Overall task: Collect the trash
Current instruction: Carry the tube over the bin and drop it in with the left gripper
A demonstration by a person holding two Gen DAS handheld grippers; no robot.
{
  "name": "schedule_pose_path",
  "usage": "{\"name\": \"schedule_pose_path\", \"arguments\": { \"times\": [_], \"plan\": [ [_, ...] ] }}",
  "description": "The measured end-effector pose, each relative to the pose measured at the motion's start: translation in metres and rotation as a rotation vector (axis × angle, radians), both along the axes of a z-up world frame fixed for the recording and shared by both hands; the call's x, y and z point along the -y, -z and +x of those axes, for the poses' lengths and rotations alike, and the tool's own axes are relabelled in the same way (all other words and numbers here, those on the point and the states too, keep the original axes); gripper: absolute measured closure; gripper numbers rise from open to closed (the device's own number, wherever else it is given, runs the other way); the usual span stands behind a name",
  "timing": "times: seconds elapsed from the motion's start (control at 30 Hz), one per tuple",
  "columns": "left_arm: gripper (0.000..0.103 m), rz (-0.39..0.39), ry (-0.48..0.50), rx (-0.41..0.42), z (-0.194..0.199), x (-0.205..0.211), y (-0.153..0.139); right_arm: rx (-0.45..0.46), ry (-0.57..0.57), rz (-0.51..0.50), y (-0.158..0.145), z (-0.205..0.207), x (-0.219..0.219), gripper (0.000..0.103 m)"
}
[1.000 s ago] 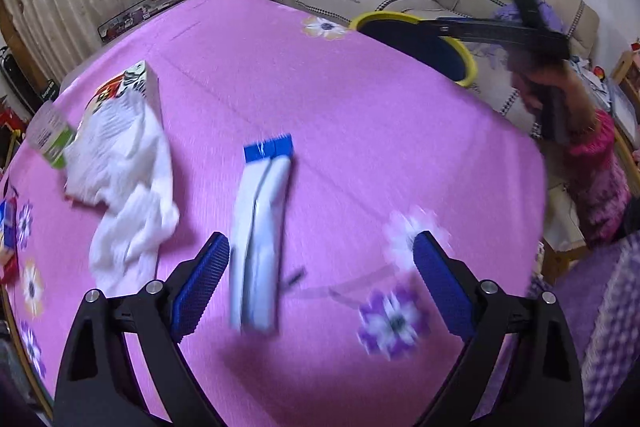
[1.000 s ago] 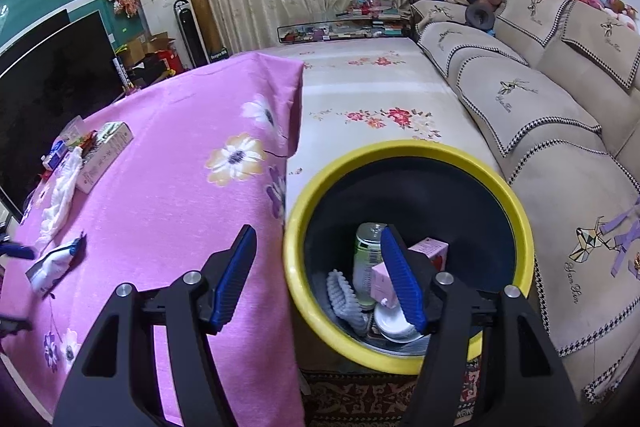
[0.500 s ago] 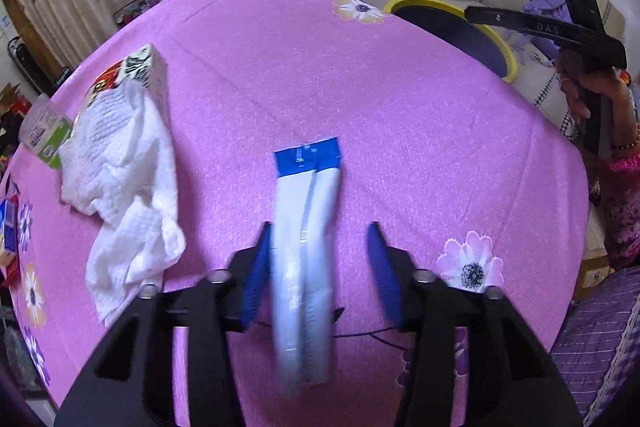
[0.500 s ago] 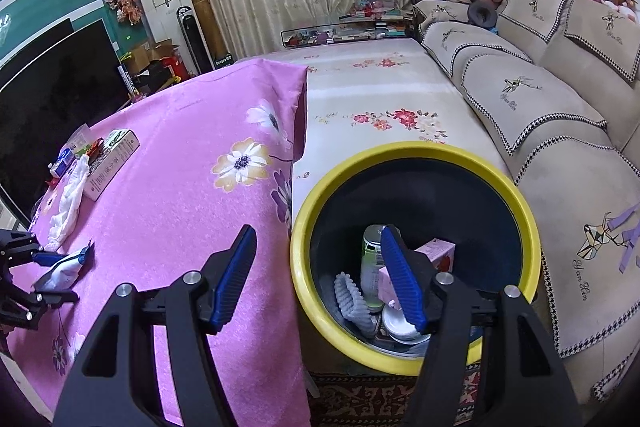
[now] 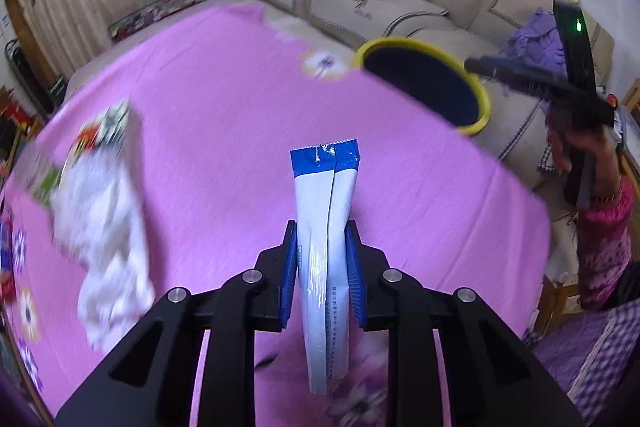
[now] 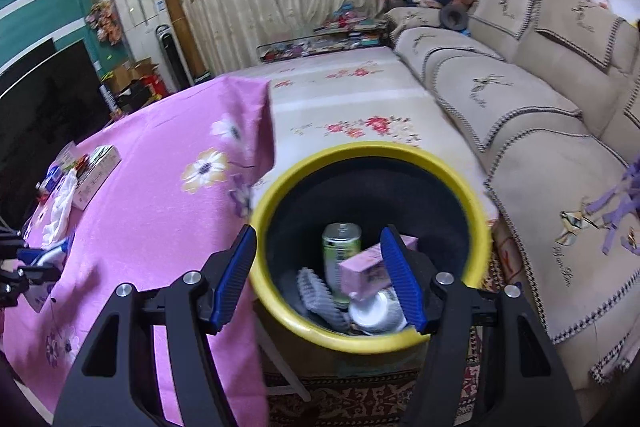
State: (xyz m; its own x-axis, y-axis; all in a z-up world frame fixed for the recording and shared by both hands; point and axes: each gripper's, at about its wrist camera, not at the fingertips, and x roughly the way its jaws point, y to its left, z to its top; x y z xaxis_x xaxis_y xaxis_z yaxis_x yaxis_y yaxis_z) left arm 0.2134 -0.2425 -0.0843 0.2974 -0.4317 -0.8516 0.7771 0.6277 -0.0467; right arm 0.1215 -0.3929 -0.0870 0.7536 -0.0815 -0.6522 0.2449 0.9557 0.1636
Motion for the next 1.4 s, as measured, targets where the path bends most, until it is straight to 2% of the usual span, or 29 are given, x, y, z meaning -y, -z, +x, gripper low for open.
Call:
{"name": "schedule_pose_path", "arguments": {
  "times": [0.17, 0.43, 0.7, 0.8, 0.87, 0.9, 0.93, 1.07, 1.17, 1.23, 1.33, 1.4],
  "plan": [
    [0.08, -0.028, 0.087, 0.004, 0.007, 0.063, -0.012, 0.017, 0.076, -0.002, -0.001, -0.028, 0.026, 0.042],
    [0.08, -0.033, 0.195, -0.023, 0.019, 0.177, -0.003, 0.016, 0.202, 0.029, 0.01, -0.075, 0.079, 0.042],
    [0.079, 0.014, 0.212, -0.037, 0.047, 0.285, 0.03, -0.002, 0.28, 0.07, 0.027, -0.1, 0.114, 0.042],
    [0.077, 0.037, 0.198, -0.042, 0.056, 0.309, 0.045, -0.008, 0.297, 0.079, 0.034, -0.105, 0.123, 0.042],
    [0.071, 0.045, 0.187, -0.048, 0.061, 0.323, 0.053, -0.012, 0.302, 0.092, 0.039, -0.106, 0.126, 0.042],
    [0.061, 0.046, 0.181, -0.046, 0.063, 0.326, 0.056, -0.014, 0.301, 0.102, 0.041, -0.106, 0.129, 0.042],
    [0.055, 0.043, 0.169, -0.035, 0.065, 0.329, 0.057, -0.018, 0.3, 0.106, 0.043, -0.106, 0.13, 0.042],
    [0.053, 0.013, 0.136, -0.019, 0.062, 0.32, 0.049, -0.017, 0.296, 0.119, 0.045, -0.105, 0.133, 0.042],
    [0.04, -0.057, 0.108, 0.021, 0.048, 0.295, 0.025, -0.015, 0.29, 0.119, 0.045, -0.104, 0.129, 0.042],
    [0.021, -0.105, 0.087, 0.071, 0.035, 0.275, 0.004, -0.013, 0.278, 0.124, 0.045, -0.102, 0.124, 0.042],
    [0.01, -0.181, 0.038, 0.148, 0.01, 0.237, -0.027, -0.012, 0.255, 0.125, 0.043, -0.097, 0.114, 0.042],
    [0.008, -0.213, -0.011, 0.199, -0.007, 0.207, -0.046, -0.008, 0.231, 0.126, 0.041, -0.093, 0.104, 0.042]
  ]
}}
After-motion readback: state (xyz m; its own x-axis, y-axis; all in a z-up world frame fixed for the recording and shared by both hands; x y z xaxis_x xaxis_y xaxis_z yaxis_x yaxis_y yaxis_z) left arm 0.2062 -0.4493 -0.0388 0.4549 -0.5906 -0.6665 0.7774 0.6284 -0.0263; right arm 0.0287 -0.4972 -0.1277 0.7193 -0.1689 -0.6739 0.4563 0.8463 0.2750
